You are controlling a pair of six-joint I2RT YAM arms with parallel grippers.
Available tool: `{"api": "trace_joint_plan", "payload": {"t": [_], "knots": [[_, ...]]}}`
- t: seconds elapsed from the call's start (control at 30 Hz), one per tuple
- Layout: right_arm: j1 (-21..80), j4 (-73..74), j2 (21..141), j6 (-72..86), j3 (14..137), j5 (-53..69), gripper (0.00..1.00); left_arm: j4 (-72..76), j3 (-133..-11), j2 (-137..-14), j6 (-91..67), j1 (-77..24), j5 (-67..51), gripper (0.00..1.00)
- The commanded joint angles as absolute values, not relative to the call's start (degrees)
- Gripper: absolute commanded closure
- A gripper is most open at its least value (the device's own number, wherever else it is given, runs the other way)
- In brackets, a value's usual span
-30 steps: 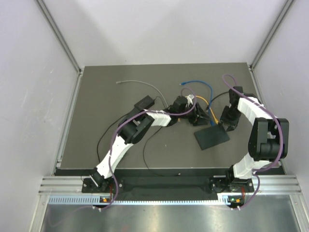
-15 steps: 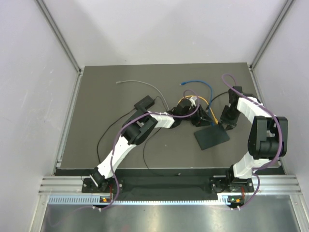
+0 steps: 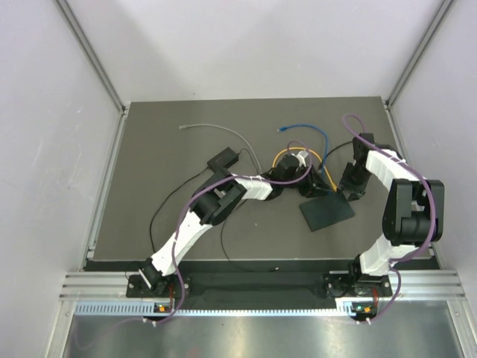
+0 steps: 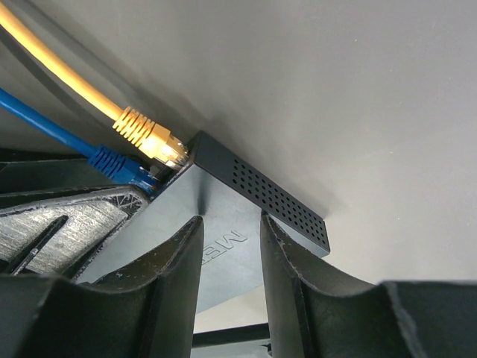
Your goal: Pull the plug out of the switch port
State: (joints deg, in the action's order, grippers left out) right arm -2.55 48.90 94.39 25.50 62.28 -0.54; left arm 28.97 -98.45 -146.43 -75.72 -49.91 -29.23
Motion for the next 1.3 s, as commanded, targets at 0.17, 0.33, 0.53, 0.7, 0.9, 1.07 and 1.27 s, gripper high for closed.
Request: {"api": "trace_joint_plan", "payload": {"t": [0.17,0.33,0.53,0.7,0.9,1.07,1.27], "knots": [[-2.8,48.1,94.3,25.0,61.8,-0.9,0.63,28.3,-99.4,-148.9,-74.4,-50.4,-29.4,0.62],[-2.8,48.4,94.6,24.8,62.2,-1.1,0.63,29.0,-99.3,-149.8,-75.9,-50.4,-29.4,0.69],[-2.8,48.5,94.7,24.7,62.1,-1.1,0.63,25.5,-99.4,-149.9,-74.9,-50.7,-28.5,0.76],[-2.8,48.5,94.7,24.5,62.3,-1.3,0.63,24.3,-99.3,-150.7,-74.2,-50.8,-28.2,0.93],[-2.8,52.3,93.6,28.5,66.3,-4.1,0.63,27.4,-97.7,-149.9,-74.1,-50.4,-26.3,1.00],[-2.6,54.5,93.9,36.6,68.9,-5.8,0.57,29.6,-95.7,-148.2,-73.8,-50.5,-24.2,1.00],[-0.6,56.9,98.0,39.9,72.2,-7.6,0.52,30.5,-96.3,-148.4,-74.0,-50.5,-24.5,1.00]]}}
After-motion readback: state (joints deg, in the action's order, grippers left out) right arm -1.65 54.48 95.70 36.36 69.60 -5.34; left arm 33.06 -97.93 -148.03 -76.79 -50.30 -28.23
